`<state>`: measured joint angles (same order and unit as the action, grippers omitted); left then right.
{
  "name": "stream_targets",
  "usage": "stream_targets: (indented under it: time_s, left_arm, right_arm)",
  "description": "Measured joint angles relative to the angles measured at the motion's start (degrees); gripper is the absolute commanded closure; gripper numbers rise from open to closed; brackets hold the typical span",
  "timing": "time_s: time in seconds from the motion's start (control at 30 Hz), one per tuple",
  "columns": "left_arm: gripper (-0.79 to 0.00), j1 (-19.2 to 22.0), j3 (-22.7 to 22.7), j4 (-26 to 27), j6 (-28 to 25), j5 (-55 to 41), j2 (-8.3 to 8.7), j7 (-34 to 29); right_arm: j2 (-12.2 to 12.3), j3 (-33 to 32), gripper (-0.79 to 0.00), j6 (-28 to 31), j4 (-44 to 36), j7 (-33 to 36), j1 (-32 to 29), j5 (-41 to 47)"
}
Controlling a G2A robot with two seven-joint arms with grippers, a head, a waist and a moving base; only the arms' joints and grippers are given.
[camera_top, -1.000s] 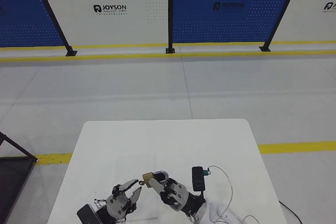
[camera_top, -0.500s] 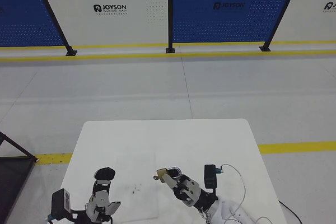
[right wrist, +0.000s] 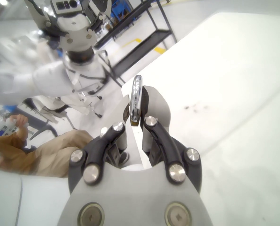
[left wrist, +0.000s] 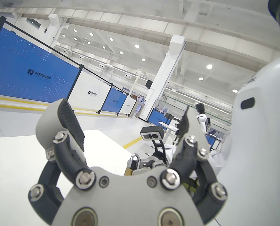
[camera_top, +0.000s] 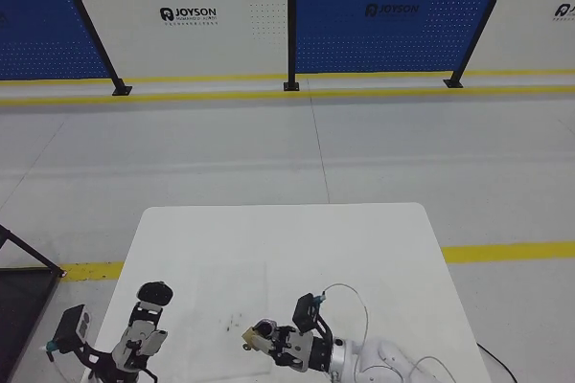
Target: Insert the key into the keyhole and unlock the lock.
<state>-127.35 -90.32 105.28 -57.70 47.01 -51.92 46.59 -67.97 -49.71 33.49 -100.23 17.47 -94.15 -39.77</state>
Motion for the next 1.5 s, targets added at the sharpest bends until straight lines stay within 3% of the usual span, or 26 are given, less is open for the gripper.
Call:
stream_targets:
  time_s: [0.53, 0.8, 0.83, 0.9, 0.93, 0.97, 1.0, 1.03, 1.07, 1.27, 1.5]
  left_arm:
    - [-0.785, -0.76, -1.58, 0.23, -0.30, -2.23, -0.50, -0.30]
    - [-0.785, -0.76, -1.58, 0.23, -0.30, -2.23, -0.50, -0.30]
    - [-0.785, -0.76, -1.58, 0.23, -0.30, -2.23, -0.50, -0.30]
    - [-0.785, -0.76, -1.58, 0.23, -0.30, -2.23, -0.50, -0.30]
    - [-0.785, -0.76, -1.58, 0.23, -0.30, -2.23, -0.50, -0.30]
    - [-0.785, -0.76, -1.58, 0.23, -0.30, -2.23, -0.50, -0.30]
    - [-0.785, -0.76, -1.58, 0.23, -0.31, -2.23, -0.50, -0.30]
    - [-0.785, -0.76, -1.58, 0.23, -0.30, -2.23, -0.50, -0.30]
    - [-0.785, -0.76, -1.58, 0.23, -0.31, -2.23, -0.50, -0.30]
    - [-0.785, -0.76, -1.58, 0.23, -0.31, -2.23, -0.50, -0.30]
    - [-0.785, -0.76, -1.58, 0.23, -0.31, -2.23, -0.50, -0.30]
  right_arm:
    - [-3.97, 11.07, 0.000, -5.40, 11.97, 1.38, 10.91, 4.65]
    - [-7.56, 17.53, 0.000, -14.34, 20.67, 2.87, 17.40, 2.90]
    - [-8.00, 18.22, -0.022, -14.91, 21.60, 2.91, 18.03, 2.86]
    - [-8.99, 19.62, -0.182, -15.86, 23.63, 2.94, 19.37, 3.04]
    - [-9.37, 20.13, -0.305, -16.29, 24.47, 2.92, 19.90, 3.02]
    - [-9.87, 20.75, -0.360, -16.85, 25.49, 2.88, 20.54, 2.92]
    - [-10.21, 21.16, -0.462, -17.22, 26.15, 2.84, 20.94, 2.87]
    - [-10.52, 21.53, -0.662, -17.48, 26.71, 2.81, 21.30, 2.82]
    - [-10.86, 21.91, -0.785, -17.62, 27.32, 2.69, 21.67, 2.80]
    - [-11.43, 21.94, -0.785, -17.14, 28.12, 1.50, 22.35, 2.36]
    - [-10.14, 19.45, -0.785, -16.83, 24.43, 0.71, 20.76, 0.27]
